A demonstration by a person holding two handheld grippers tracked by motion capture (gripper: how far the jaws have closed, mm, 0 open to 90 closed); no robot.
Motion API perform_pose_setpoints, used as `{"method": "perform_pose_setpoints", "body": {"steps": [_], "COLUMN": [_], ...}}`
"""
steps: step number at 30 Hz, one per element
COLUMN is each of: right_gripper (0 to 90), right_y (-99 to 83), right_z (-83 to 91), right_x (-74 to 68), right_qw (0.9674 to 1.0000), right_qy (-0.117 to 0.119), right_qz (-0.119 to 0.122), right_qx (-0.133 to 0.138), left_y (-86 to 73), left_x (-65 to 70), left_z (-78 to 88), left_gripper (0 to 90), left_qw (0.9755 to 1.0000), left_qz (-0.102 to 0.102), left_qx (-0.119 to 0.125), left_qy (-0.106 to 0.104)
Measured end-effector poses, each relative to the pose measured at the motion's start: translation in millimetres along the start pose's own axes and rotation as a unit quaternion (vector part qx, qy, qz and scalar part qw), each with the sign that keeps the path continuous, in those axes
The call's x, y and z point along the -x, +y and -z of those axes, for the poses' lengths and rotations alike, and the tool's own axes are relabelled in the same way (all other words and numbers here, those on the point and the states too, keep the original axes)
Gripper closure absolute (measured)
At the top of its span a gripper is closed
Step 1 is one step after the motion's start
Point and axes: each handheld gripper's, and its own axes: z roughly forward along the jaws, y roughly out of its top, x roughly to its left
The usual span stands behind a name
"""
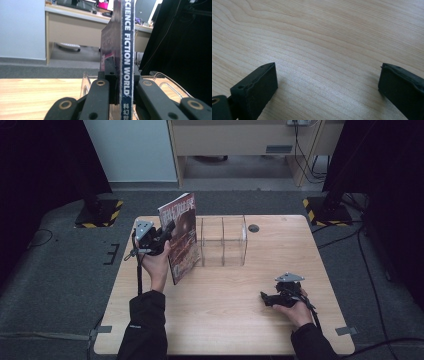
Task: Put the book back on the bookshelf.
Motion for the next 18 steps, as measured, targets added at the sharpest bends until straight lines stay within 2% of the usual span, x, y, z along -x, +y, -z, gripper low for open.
{"method": "perform_pose_setpoints", "body": {"steps": [4, 7, 11, 16, 18], "right_gripper": [2.8, 2.9, 2.9, 2.9, 2.9], "right_y": [0.0, 0.0, 0.0, 0.0, 0.1], "right_z": [-0.1, -0.1, 0.1, 0.2, 0.3], "right_x": [0.0, 0.0, -0.2, -0.6, -0.6], "right_qw": [1.0000, 1.0000, 1.0000, 1.0000, 1.0000], "right_qy": [-0.001, 0.000, 0.000, 0.001, 0.001], "right_qz": [0.001, 0.002, 0.003, 0.002, 0.003], "right_qx": [0.001, 0.001, 0.000, -0.001, -0.002], "left_y": [-2.2, -3.3, -7.0, -15.2, -21.8], "left_x": [0.5, -0.1, -3.2, -10.5, -14.3], "left_z": [4.8, 13.2, 22.1, 40.5, 50.3], "left_gripper": [83.3, 83.0, 82.8, 82.8, 82.7], "left_qw": [0.9999, 0.9990, 0.9984, 0.9973, 0.9968], "left_qz": [-0.013, -0.030, -0.033, -0.042, -0.043], "left_qx": [-0.007, -0.030, -0.043, -0.056, -0.061], "left_qy": [-0.009, -0.014, -0.018, -0.020, -0.028]}}
